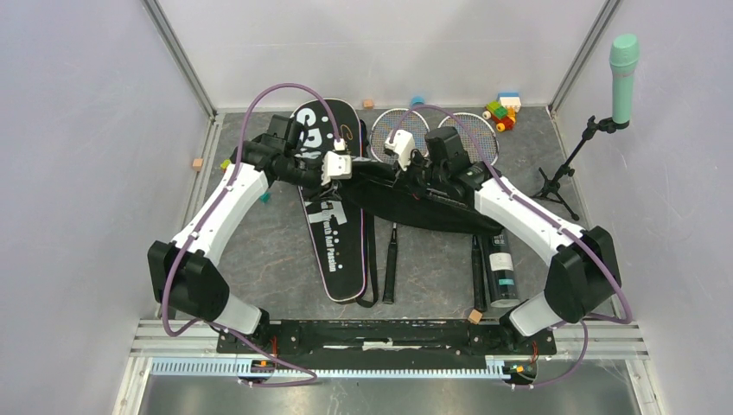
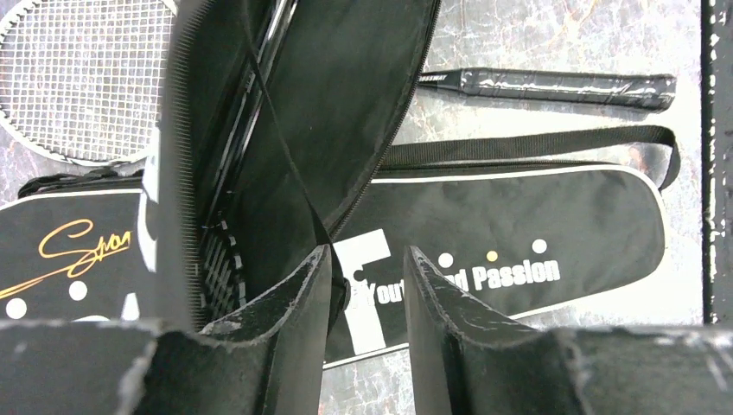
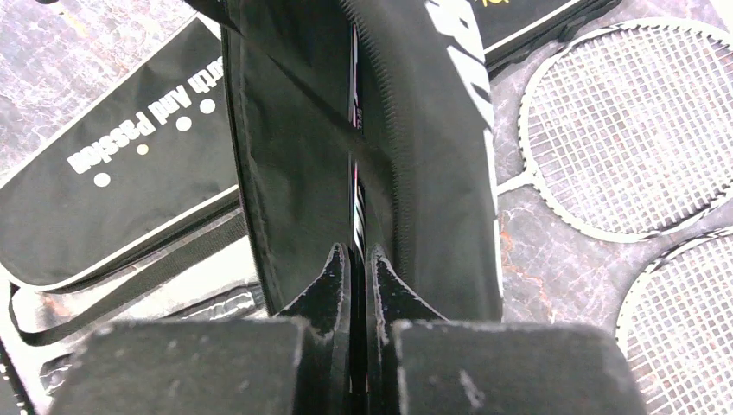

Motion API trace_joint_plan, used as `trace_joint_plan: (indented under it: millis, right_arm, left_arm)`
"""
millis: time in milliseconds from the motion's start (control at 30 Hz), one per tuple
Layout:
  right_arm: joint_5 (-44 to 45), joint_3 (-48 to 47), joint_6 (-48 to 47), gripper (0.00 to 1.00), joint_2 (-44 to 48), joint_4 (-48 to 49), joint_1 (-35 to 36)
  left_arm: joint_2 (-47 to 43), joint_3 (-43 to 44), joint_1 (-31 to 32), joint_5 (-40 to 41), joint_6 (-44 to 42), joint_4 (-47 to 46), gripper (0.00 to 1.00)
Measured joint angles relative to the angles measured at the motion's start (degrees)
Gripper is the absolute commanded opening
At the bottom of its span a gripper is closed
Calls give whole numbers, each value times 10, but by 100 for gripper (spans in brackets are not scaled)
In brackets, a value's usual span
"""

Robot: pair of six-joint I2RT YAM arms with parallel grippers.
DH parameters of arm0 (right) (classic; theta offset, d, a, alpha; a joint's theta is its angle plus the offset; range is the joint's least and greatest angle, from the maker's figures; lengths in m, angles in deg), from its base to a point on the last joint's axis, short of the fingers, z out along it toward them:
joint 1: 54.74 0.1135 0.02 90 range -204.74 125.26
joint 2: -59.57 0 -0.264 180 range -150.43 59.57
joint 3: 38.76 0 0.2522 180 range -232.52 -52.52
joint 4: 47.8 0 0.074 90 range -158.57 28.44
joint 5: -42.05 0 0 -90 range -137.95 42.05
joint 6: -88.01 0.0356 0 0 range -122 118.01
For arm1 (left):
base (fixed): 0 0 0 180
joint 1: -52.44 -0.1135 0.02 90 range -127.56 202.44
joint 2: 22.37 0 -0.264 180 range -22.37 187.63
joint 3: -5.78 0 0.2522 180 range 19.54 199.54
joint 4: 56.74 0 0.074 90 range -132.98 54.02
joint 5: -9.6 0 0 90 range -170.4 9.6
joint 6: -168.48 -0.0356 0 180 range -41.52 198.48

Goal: Pack up the badminton gear
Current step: Adjust the racket bag at the center of the board.

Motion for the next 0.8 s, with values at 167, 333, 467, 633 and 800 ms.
trace_joint_plan:
  millis: [167, 333, 467, 633, 800]
  right_arm:
    - [-21, 0, 18, 0, -3, -4, -2]
    - [-41, 2, 31, 0, -7, 0, -3]
    - [-51, 11, 39, 0, -10, 13, -3]
    - [-63, 18, 46, 0, -12, 23, -4]
    - [-68, 30, 48, 0, -12, 34, -4]
  left_arm:
    - [1, -6, 2, -2, 48, -38, 63]
    - [0, -55, 3, 37, 111, -140, 95]
    - [0, -84, 7, 80, 122, -183, 95]
    - [0, -88, 12, 104, 134, -223, 57]
    - [2, -86, 12, 101, 148, -229, 2]
